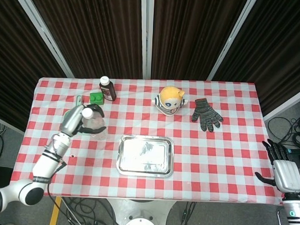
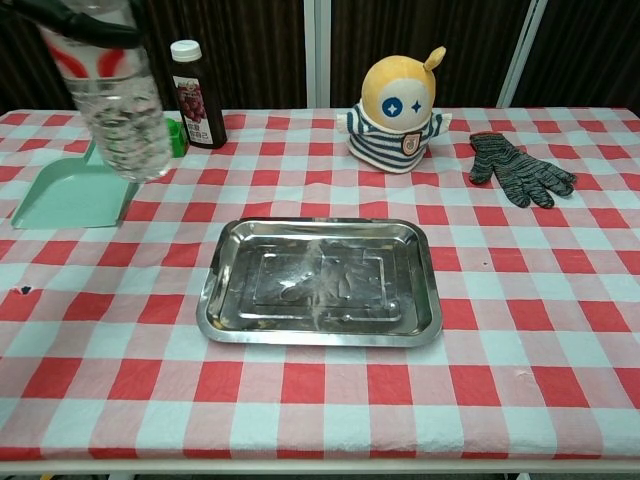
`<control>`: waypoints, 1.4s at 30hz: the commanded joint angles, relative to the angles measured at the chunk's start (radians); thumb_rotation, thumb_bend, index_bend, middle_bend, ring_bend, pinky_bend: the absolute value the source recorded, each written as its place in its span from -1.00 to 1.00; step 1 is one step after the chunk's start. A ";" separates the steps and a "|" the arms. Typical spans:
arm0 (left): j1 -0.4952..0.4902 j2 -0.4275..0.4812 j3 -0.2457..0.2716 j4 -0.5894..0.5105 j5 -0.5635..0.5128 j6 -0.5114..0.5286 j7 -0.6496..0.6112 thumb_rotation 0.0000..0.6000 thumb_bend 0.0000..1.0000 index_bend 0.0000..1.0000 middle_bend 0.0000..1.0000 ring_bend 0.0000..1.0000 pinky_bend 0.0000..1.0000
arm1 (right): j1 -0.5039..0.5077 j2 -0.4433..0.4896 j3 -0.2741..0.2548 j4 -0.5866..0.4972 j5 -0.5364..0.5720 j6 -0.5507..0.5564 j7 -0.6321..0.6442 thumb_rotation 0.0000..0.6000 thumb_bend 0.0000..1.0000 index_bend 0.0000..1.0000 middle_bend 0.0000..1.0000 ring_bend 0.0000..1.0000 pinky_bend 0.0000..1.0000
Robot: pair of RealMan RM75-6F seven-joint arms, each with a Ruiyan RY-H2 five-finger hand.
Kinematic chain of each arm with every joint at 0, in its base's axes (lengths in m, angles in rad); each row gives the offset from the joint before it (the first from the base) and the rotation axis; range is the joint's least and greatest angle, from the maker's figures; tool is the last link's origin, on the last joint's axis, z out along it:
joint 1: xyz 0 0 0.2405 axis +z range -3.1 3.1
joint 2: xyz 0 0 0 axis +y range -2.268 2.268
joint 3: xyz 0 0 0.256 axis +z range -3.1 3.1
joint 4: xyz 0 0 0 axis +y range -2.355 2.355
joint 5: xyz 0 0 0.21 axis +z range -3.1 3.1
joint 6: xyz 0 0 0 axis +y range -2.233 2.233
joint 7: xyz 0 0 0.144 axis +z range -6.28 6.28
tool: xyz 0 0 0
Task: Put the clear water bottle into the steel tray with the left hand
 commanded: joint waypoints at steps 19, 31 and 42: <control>0.022 0.041 0.019 -0.008 -0.004 0.006 -0.051 1.00 -0.43 0.19 0.25 -0.01 0.06 | -0.004 0.005 0.001 -0.005 -0.004 0.010 0.004 1.00 -0.80 -1.00 -1.00 -1.00 -1.00; -0.033 -0.121 0.034 -0.031 0.037 0.042 0.014 1.00 -0.43 0.19 0.25 -0.01 0.06 | -0.005 0.010 0.004 -0.010 -0.001 0.013 0.010 1.00 -0.80 -1.00 -1.00 -1.00 -1.00; -0.096 -0.371 0.074 0.112 0.090 0.064 0.065 1.00 -0.44 0.19 0.25 -0.01 0.06 | -0.005 0.016 0.015 -0.003 0.020 0.005 0.024 1.00 -0.80 -1.00 -1.00 -1.00 -1.00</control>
